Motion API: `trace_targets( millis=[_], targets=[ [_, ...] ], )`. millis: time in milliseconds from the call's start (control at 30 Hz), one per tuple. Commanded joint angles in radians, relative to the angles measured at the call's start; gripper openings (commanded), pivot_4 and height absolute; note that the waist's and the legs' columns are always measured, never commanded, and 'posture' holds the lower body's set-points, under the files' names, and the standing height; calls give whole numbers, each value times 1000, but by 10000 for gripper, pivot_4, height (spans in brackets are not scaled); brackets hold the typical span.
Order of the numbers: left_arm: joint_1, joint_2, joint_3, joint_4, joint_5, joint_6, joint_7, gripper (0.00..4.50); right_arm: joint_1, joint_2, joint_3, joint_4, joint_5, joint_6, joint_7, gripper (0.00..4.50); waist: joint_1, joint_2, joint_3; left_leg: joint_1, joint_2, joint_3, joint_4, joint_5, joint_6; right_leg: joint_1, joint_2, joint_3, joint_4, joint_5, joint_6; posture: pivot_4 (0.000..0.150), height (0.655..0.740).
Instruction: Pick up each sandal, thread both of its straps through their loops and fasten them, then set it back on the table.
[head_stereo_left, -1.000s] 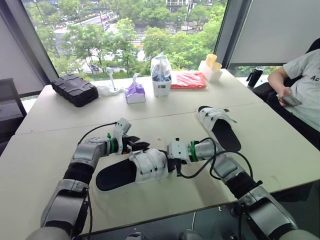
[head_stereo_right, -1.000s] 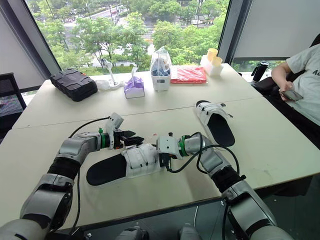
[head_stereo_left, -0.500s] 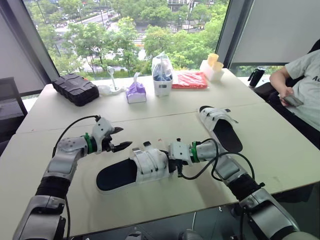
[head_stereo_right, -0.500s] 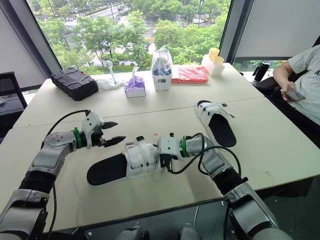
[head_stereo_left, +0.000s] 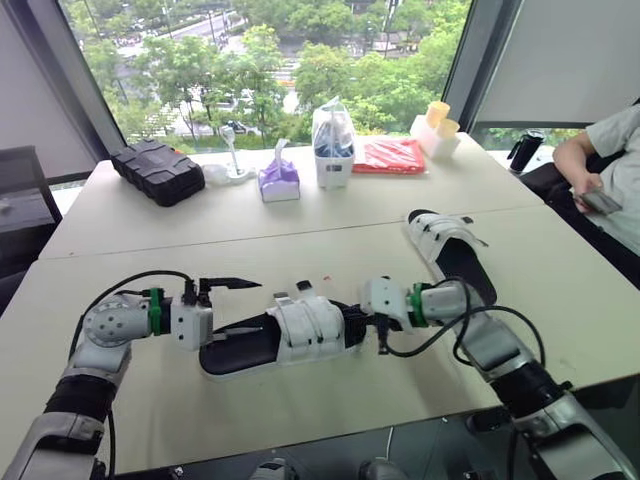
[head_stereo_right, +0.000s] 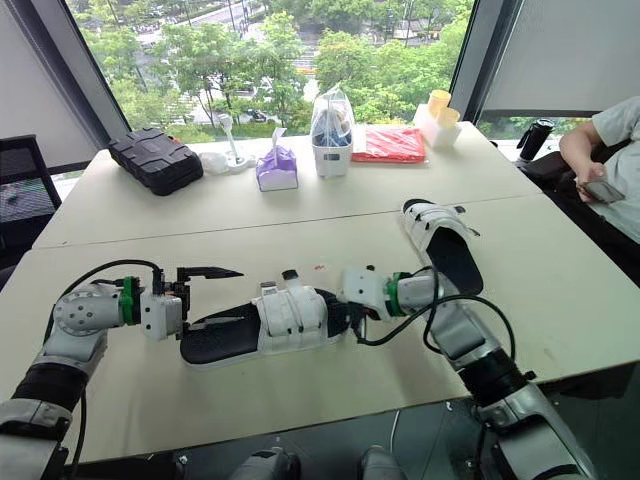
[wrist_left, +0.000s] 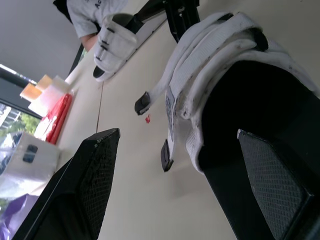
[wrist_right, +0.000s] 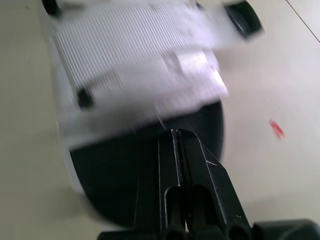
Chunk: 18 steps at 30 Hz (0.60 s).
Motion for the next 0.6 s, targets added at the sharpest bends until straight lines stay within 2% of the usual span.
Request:
trace_targets(
  millis=[33, 233, 367, 500, 600],
  targets=[
    [-44, -22, -38, 6, -31, -63, -16, 38797, 16, -49, -58, -98, 48, 70, 25, 0, 0, 1, 0, 0, 0, 0, 0, 0, 0, 0, 0, 0, 0, 0, 0, 1500, 7400],
    [-95, -73, -97, 52, -36, -138, -24, 38797, 82, -192, -195, -319, 204, 292, 95, 0, -5, 2, 1, 0, 1, 0, 0, 0, 1, 0, 1, 0, 1, 1, 2, 1500, 7400],
    [-109, -76, -132, 76, -40, -189, -36, 38797, 97, -249, -282, -441, 299, 414, 84, 0, -3, 2, 2, 0, 1, 0, 0, 0, 1, 0, 1, 0, 1, 1, 3, 1500, 7400],
    [-132, -98, -140, 116, 14, -252, 14, 38797, 104, -277, -334, -510, 340, 478, 47, 0, -1, 2, 2, 0, 1, 0, 1, 0, 1, 0, 1, 0, 1, 1, 3, 1500, 7400],
    [-164, -137, -122, 158, 124, -303, 101, 38797, 105, -287, -355, -561, 360, 519, 5, 0, 1, 1, 2, 0, 1, 1, 2, 0, 1, 1, 1, 0, 0, 2, 3, 1500, 7400]
  ],
)
